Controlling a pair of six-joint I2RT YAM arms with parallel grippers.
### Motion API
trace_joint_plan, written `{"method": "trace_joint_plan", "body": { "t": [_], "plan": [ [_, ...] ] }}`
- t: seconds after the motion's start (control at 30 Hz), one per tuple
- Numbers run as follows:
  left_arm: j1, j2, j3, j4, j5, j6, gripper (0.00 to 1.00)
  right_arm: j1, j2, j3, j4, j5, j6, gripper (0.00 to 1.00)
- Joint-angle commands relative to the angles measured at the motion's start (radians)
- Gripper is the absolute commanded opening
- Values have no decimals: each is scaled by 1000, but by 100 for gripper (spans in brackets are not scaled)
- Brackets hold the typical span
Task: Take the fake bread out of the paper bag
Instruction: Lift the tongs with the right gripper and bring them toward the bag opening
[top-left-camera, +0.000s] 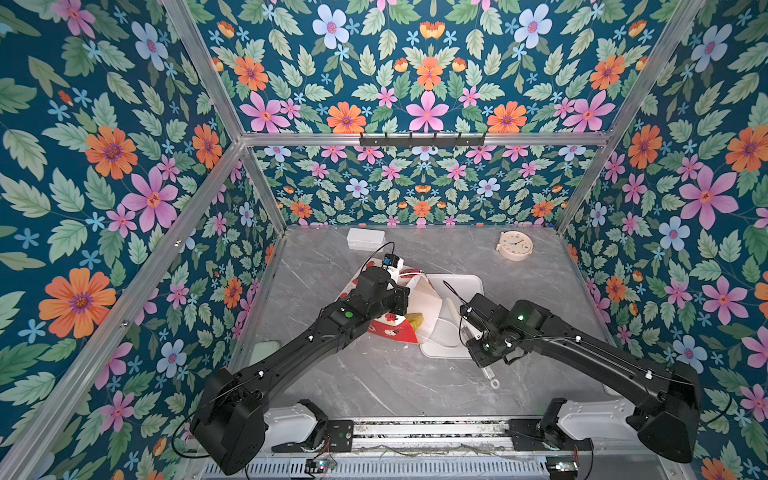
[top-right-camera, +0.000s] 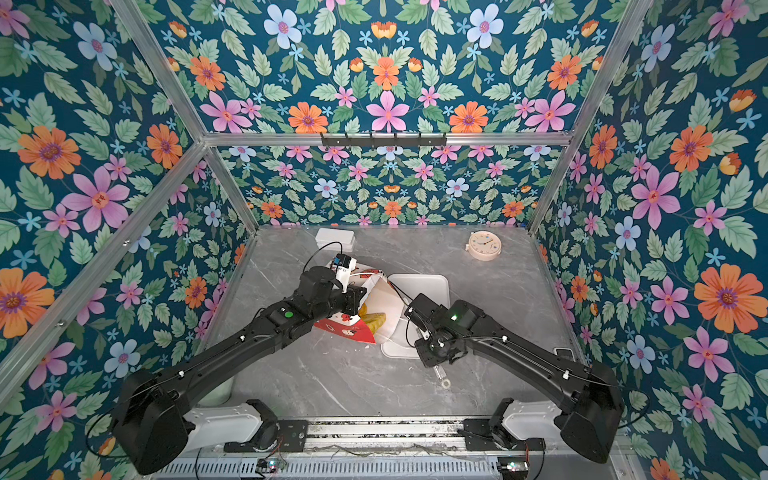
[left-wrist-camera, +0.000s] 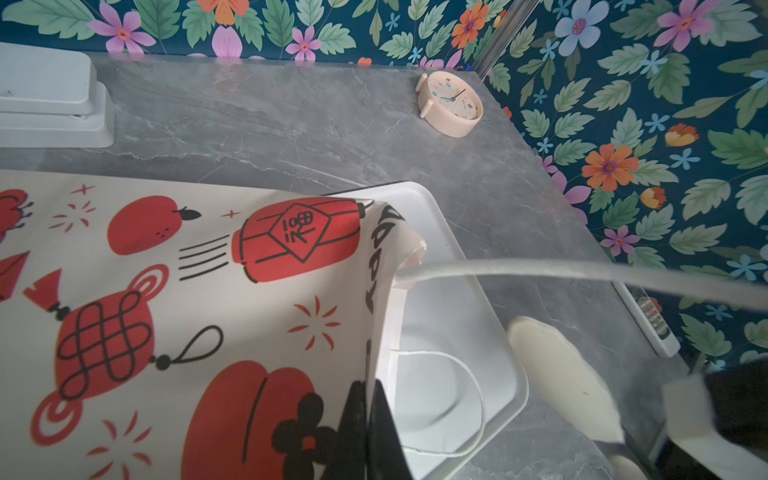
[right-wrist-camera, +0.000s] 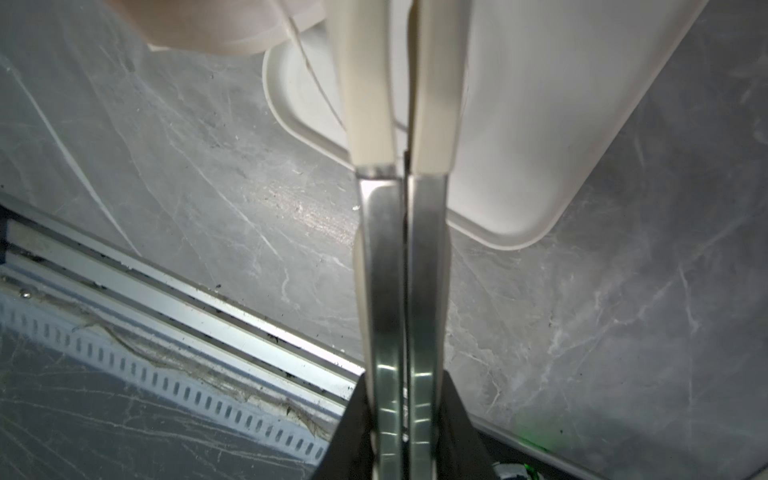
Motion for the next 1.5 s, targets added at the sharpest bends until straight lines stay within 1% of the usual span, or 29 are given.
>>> {"method": "trace_joint_plan", "body": {
  "t": [0.0,0.2,0.37,0.5,0.57,0.73,0.83,0.9,1.0,1.2,1.27,1.37,1.47],
  "plan": [
    [-14,16,14,18,-53,-19,0,6,-17,-21,-16,-105,18,13],
    [-35,57,50,19,-88,-18,0,10,32,-33,35,-148,-30,15],
    [-43,71,67,1,-98,-13,0,10,67,5,46,-103,-64,27],
    [-46,67,75,-20,-106,-11,0,11,77,25,51,-75,-72,31],
    [-50,70,85,-50,-111,5,0,11,80,31,56,-70,-70,35],
    [-53,87,115,-164,-185,77,0,11,84,23,80,-62,-68,38],
    [-53,86,107,-186,-232,118,0,11,82,10,94,-51,-66,29],
    [-53,78,88,-174,-245,152,0,11,68,0,108,-41,-60,28],
    [-53,60,60,-149,-223,185,0,10,24,-19,134,-32,-48,29],
    [-53,3,10,-88,-136,185,0,11,-99,-54,225,-70,-36,31],
    [-53,-17,-4,-74,-132,186,0,11,-116,-61,256,-103,-36,31],
    [-53,-37,-17,-63,-113,194,0,11,-124,-75,308,-141,-48,34],
    [-53,-47,-23,-66,-89,203,1,19,-123,-84,318,-74,-96,36]
  ]
}}
